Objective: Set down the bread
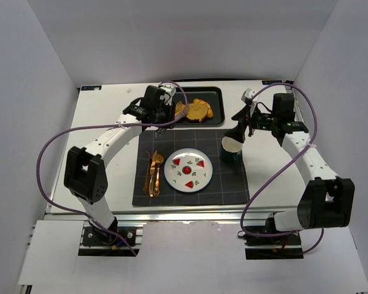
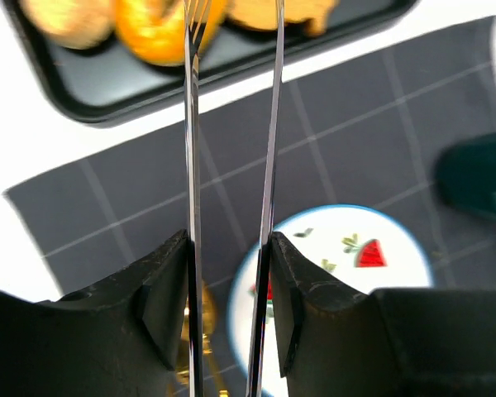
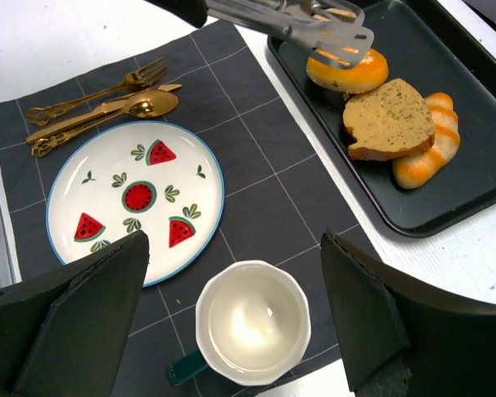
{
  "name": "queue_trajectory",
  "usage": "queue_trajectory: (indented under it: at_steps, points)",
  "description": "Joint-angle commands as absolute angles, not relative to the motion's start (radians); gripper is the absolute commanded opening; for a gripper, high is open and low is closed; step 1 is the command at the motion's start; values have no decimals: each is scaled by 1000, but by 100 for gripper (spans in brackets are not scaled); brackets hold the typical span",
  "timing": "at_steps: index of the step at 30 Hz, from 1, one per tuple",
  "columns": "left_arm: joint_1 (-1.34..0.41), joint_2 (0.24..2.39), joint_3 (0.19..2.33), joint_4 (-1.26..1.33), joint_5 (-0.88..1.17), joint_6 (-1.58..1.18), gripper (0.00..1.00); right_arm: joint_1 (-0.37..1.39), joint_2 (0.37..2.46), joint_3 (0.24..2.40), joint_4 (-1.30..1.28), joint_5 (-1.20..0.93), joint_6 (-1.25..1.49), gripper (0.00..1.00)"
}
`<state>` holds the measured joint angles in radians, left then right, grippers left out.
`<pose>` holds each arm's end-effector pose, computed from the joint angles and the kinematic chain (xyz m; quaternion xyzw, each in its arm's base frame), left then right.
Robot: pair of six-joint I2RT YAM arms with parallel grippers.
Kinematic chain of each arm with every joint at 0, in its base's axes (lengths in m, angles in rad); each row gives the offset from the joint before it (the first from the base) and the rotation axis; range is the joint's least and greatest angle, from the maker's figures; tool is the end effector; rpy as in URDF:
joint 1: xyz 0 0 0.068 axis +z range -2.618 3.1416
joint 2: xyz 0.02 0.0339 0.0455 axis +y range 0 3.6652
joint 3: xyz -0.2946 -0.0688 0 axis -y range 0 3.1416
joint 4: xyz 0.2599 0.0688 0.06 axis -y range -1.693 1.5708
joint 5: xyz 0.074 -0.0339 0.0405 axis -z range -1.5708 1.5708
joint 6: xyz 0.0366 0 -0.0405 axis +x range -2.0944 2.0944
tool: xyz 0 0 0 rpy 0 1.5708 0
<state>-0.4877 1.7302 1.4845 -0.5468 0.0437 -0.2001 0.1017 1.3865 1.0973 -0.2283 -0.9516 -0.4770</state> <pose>0.3624 -0.1940 0.3206 0.1408 0.9143 -0.1469 0.3503 0.3103 0.0616 0.3394 -0.4399 0.6708 0.3057 0.5128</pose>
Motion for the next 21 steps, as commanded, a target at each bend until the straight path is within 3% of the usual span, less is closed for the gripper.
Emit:
queue_trajectory:
  at_steps: [1,21]
  points:
    - [-485,1729,1539,-577,-55,-117,51,97,1377,1104,-190,-994,-453,88]
    - [-495,1867,1612,-600,-140,40,53,87,1396,1114,-199,-1019,-437,88]
